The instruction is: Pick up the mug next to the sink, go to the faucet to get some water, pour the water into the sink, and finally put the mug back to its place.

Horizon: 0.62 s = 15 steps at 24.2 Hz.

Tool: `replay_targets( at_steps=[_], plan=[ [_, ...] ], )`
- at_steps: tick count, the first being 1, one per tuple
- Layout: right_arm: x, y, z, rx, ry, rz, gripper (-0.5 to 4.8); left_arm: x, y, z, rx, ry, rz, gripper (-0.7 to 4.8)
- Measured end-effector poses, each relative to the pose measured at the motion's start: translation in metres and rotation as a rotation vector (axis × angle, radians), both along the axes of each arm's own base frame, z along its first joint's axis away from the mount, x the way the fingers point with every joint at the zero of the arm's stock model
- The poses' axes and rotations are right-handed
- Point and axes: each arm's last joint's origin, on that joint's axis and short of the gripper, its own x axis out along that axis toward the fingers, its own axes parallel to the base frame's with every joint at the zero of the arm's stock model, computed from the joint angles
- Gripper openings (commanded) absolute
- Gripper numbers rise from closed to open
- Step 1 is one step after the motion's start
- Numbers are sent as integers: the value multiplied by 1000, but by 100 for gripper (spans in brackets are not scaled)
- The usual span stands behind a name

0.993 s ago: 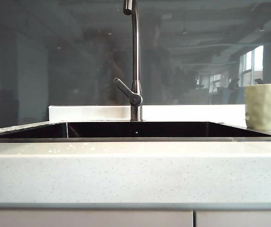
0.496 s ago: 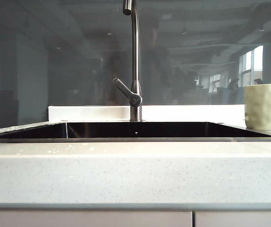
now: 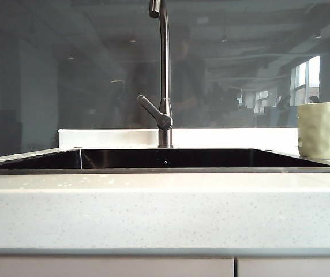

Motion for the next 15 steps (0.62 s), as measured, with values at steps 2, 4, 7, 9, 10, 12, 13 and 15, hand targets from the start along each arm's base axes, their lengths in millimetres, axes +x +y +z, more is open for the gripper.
replay_targets(
  at_steps=[2,4,7,9,10,12,13,15],
  plan=[
    [0,0,-1,1,7,-1,-9,0,0,0,0,5,-3,-4],
    [0,0,-1,1,7,0,-9,0,0,-1,0,12,-3,-4],
    [0,0,-1,1,7,0,-9,0,0,-1,1,15,-3,-4],
    [0,0,-1,1,7,0,-9,0,1,-1,120,-3,21,-4],
    [0,0,-1,1,7,0,-9,0,1,-2,162,-7,47,-4],
    [0,0,-1,1,7,0,-9,0,2,-3,182,7,66,-4],
    [0,0,-1,1,6,0,-9,0,2,-4,183,15,65,-4],
    [0,0,-1,1,7,-1,-9,-8,2,-5,196,19,66,-4]
  ],
)
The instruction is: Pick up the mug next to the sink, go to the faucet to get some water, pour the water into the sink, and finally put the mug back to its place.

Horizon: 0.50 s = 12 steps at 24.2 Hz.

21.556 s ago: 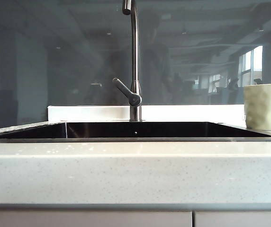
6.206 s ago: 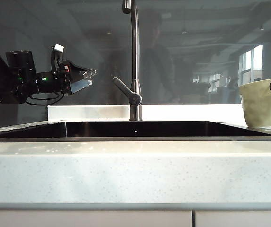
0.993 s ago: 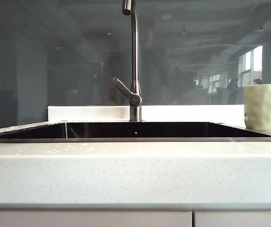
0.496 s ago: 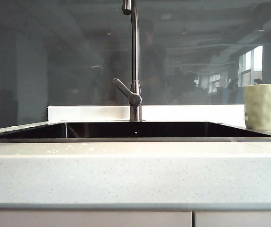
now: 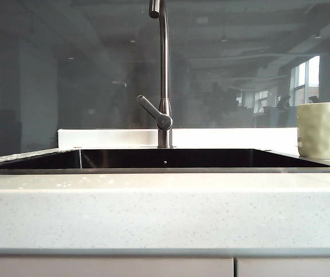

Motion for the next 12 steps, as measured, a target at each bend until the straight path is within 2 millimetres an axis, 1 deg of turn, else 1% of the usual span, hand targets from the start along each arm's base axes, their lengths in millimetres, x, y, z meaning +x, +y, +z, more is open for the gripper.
replay_targets(
  at_steps=[2,5,7,9,12],
  plan=[
    [0,0,0,0,0,0,-9,-10,1,-2,-3,-35,5,-4],
    [0,0,0,0,0,0,-9,-25,3,-37,-52,-58,30,-4],
    [0,0,0,0,0,1,-8,-30,5,-55,-104,-106,53,-4],
    [0,0,0,0,1,0,-8,-33,6,-70,-166,-140,61,-4],
    [0,0,0,1,2,0,-8,-29,6,-81,-205,-115,60,-4]
  ],
)
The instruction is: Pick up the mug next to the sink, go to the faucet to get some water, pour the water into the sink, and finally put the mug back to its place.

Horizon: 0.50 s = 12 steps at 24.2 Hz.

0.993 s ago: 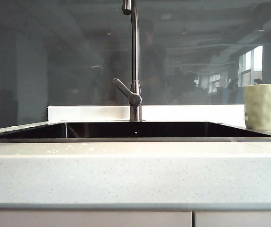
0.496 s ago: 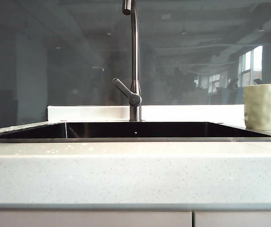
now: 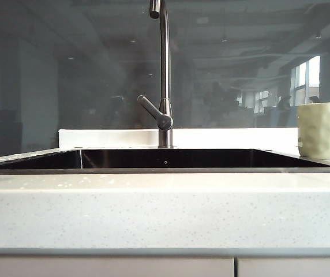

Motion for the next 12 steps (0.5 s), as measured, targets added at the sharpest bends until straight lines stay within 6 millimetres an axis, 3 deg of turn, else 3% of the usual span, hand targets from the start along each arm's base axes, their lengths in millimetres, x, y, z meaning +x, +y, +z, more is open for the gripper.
replay_targets(
  at_steps=[3,12],
  plan=[
    [0,0,0,0,1,0,-9,4,0,-15,-1,32,4,-4],
    [0,0,0,0,2,0,-9,4,0,-15,69,34,21,-4]
  ],
)
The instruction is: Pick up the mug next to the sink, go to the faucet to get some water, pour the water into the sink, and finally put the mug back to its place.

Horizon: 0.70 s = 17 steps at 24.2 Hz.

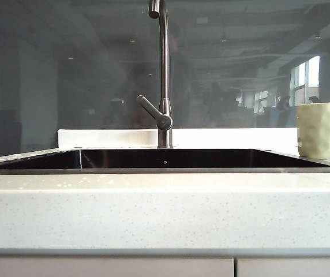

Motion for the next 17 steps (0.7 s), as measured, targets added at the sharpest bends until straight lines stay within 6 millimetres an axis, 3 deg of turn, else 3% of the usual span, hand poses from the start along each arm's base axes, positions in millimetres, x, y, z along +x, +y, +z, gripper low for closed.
replay_targets(
  at_steps=[17],
  plan=[
    [0,0,0,0,0,0,-9,0,0,1,0,-10,3,-4]
  ],
)
